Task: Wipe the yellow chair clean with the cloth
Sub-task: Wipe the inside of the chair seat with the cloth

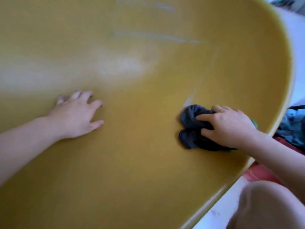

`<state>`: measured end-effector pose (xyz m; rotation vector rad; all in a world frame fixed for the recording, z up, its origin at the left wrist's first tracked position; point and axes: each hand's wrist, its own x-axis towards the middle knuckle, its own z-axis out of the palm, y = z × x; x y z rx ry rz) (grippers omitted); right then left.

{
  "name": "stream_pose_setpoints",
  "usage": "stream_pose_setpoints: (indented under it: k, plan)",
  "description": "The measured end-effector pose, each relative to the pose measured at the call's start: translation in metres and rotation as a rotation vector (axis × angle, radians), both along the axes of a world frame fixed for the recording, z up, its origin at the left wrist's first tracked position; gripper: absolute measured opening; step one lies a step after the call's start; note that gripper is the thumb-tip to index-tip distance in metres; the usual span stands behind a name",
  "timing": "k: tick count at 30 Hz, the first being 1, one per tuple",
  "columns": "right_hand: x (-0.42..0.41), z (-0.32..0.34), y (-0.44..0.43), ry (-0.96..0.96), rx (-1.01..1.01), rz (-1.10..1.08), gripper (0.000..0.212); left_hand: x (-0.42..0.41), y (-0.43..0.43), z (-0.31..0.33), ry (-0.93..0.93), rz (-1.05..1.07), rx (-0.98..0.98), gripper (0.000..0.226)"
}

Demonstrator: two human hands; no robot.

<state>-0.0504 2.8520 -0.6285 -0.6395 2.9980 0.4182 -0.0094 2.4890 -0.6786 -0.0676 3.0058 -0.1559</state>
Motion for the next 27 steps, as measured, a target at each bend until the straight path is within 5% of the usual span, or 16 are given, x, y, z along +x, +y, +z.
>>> stream_pose_setpoints:
  k: [5,7,15,17,20,22,24,27]
  plan:
    - [0.122,-0.05,-0.134,-0.25,-0.425,0.502,0.041,-0.002,0.014,-0.001,-0.096,0.008,0.03,0.079]
    - [0.126,-0.044,-0.151,-0.398,-0.43,0.568,0.043,-0.002,0.017,0.001,-0.135,0.016,0.038,0.083]
    - [-0.011,0.019,0.024,0.151,0.151,-0.182,0.046,-0.007,0.009,-0.003,-0.144,-0.029,0.012,0.087]
    - [0.025,-0.009,-0.022,0.069,-0.017,-0.108,0.04,-0.007,0.009,-0.004,-0.15,-0.026,0.012,0.088]
    - [0.119,-0.046,-0.113,-0.25,-0.328,0.369,0.033,-0.007,0.007,-0.004,-0.16,-0.024,0.011,0.091]
    - [0.122,-0.038,-0.122,-0.383,-0.343,0.493,0.04,-0.008,0.007,-0.002,-0.172,-0.03,0.014,0.093]
    - [0.077,-0.027,-0.074,-0.309,-0.23,0.409,0.048,-0.008,0.007,-0.001,-0.175,-0.031,0.018,0.093]
    - [-0.002,0.008,0.017,0.024,0.128,-0.019,0.048,-0.009,0.009,-0.001,-0.167,-0.041,0.01,0.093]
